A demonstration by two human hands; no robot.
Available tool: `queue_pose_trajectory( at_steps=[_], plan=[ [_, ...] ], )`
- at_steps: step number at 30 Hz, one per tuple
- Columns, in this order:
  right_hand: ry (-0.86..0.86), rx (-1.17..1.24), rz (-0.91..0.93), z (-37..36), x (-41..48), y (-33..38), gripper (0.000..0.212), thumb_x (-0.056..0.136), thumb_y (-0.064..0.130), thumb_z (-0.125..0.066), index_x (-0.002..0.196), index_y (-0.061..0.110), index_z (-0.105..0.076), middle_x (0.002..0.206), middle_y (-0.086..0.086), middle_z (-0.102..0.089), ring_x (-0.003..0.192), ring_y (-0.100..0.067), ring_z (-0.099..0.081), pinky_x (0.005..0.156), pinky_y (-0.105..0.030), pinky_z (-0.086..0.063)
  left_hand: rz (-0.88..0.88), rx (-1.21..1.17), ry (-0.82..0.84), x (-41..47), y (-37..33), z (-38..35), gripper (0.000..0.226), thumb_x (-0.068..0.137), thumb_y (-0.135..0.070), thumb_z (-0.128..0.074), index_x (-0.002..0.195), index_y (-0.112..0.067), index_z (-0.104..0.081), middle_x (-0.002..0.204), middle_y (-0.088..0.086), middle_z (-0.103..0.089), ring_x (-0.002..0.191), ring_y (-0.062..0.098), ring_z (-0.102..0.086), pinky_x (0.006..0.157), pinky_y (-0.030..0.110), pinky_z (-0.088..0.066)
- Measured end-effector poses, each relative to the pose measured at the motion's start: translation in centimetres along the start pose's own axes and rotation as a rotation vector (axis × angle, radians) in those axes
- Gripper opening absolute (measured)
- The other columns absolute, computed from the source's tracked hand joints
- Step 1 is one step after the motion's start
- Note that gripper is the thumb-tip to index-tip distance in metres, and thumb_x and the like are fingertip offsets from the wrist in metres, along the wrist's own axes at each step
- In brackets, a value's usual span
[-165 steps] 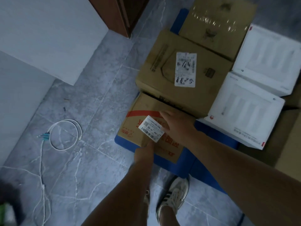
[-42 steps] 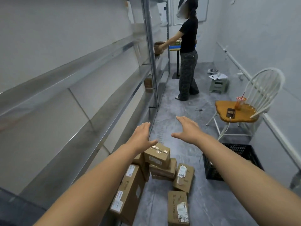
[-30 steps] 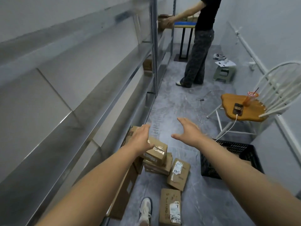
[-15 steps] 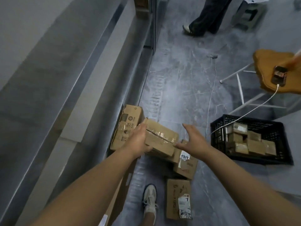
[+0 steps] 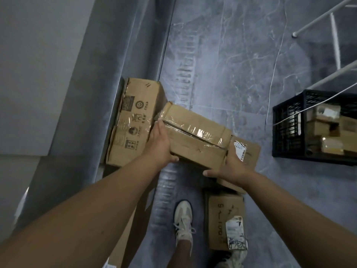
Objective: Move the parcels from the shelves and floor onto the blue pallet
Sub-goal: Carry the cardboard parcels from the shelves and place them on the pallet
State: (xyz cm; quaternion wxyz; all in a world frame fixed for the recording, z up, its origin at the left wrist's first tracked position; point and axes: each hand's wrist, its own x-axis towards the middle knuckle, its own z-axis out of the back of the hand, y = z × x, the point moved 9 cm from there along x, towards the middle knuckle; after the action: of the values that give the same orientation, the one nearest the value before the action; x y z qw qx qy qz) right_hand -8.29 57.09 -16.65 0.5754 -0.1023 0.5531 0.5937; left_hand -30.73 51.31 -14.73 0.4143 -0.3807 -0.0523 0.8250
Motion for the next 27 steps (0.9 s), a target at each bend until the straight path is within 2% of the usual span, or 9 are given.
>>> queue_pose_trajectory(
  at_steps=[3, 7, 8, 11, 14, 17, 21, 23, 27],
  plan=[
    [-0.027, 0.056, -0.013, -1.2, 0.5, -1.5, 0.143, 0.056, 0.020, -0.094, 0.151, 0.025, 0.012, 0.129, 0.006, -0.035, 0.114, -0.011, -0.037, 0.094, -0.023, -0.032, 0.050, -0.022, -0.056, 0.7, 0.8, -0.4, 0.145, 0.062, -0.028, -0.091, 0.151, -0.006, 0.021, 0.162, 0.011, -0.002, 0.148, 0.029, -0.007, 0.119, 0.035, -0.010],
    [-0.059, 0.084, -0.020, -1.3, 1.7, -2.2, 0.118, 0.060, 0.012, -0.091, 0.146, 0.023, -0.011, 0.113, 0.011, -0.043, 0.107, -0.013, -0.045, 0.072, -0.015, -0.038, 0.073, -0.031, -0.089, 1.3, 1.1, -0.4, 0.140, 0.060, -0.022, -0.092, 0.154, -0.005, 0.010, 0.153, 0.012, -0.019, 0.143, 0.029, -0.018, 0.118, 0.038, -0.017],
    [-0.063, 0.086, -0.024, -1.2, 2.0, -2.2, 0.113, 0.061, 0.012, -0.090, 0.145, 0.023, -0.015, 0.112, 0.010, -0.045, 0.106, -0.014, -0.046, 0.073, -0.016, -0.040, 0.073, -0.028, -0.099, 1.3, 1.0, -0.3, 0.135, 0.061, -0.019, -0.092, 0.154, -0.005, 0.004, 0.151, 0.012, -0.021, 0.141, 0.029, -0.021, 0.117, 0.038, -0.019],
    [-0.072, 0.141, -0.033, -0.8, 2.7, -2.1, 0.105, 0.062, 0.006, -0.089, 0.141, 0.019, -0.022, 0.122, -0.002, -0.053, 0.114, -0.022, -0.052, 0.095, -0.033, -0.046, 0.094, -0.041, -0.144, 1.2, 0.7, 0.1, 0.115, 0.063, -0.010, -0.089, 0.150, -0.006, -0.013, 0.146, 0.011, -0.027, 0.136, 0.027, -0.025, 0.112, 0.033, -0.024],
    [-0.059, 0.208, -0.023, 0.0, 2.6, -1.6, 0.100, 0.062, 0.002, -0.088, 0.141, 0.019, -0.028, 0.120, -0.001, -0.056, 0.113, -0.021, -0.054, 0.087, -0.026, -0.049, 0.128, -0.095, -0.188, 0.4, 0.4, 0.3, 0.106, 0.067, -0.004, -0.085, 0.148, -0.009, -0.018, 0.146, 0.009, -0.026, 0.135, 0.028, -0.023, 0.110, 0.032, -0.023],
    [-0.004, 0.232, -0.019, 1.5, 1.3, -1.2, 0.095, 0.063, 0.007, -0.089, 0.141, 0.019, -0.037, 0.122, 0.001, -0.059, 0.110, -0.018, -0.058, 0.091, -0.027, -0.048, 0.104, -0.165, -0.234, -0.9, 0.1, 1.1, 0.100, 0.069, 0.000, -0.081, 0.148, -0.012, -0.021, 0.145, 0.008, -0.028, 0.134, 0.027, -0.025, 0.110, 0.033, -0.024],
    [0.057, 0.261, 0.026, 5.2, -2.1, 0.8, 0.081, 0.067, 0.006, -0.086, 0.136, 0.021, -0.048, 0.119, 0.004, -0.061, 0.105, -0.012, -0.057, 0.079, -0.021, -0.046, 0.056, -0.347, -0.240, -4.3, -1.2, 3.8, 0.102, 0.063, 0.001, -0.085, 0.147, -0.014, -0.028, 0.141, 0.006, -0.035, 0.132, 0.022, -0.034, 0.112, 0.031, -0.028],
    [0.104, 0.257, 0.059, 7.3, -4.4, 2.8, 0.076, 0.070, 0.004, -0.083, 0.137, 0.020, -0.050, 0.124, -0.001, -0.062, 0.111, -0.015, -0.058, 0.084, -0.023, -0.047, 0.066, -0.468, -0.245, -6.9, -2.0, 5.8, 0.102, 0.062, -0.005, -0.089, 0.146, -0.016, -0.031, 0.140, 0.003, -0.041, 0.130, 0.018, -0.039, 0.114, 0.035, -0.033],
    [0.181, 0.214, 0.159, 11.9, -10.8, 8.8, 0.063, 0.079, 0.015, -0.077, 0.136, 0.018, -0.051, 0.130, -0.003, -0.061, 0.119, -0.019, -0.055, 0.103, -0.034, -0.040, 0.089, -0.622, -0.313, -13.8, -4.7, 11.2, 0.087, 0.063, -0.019, -0.092, 0.135, -0.016, -0.044, 0.127, 0.001, -0.057, 0.114, 0.015, -0.054, 0.102, 0.034, -0.045]
  ],
)
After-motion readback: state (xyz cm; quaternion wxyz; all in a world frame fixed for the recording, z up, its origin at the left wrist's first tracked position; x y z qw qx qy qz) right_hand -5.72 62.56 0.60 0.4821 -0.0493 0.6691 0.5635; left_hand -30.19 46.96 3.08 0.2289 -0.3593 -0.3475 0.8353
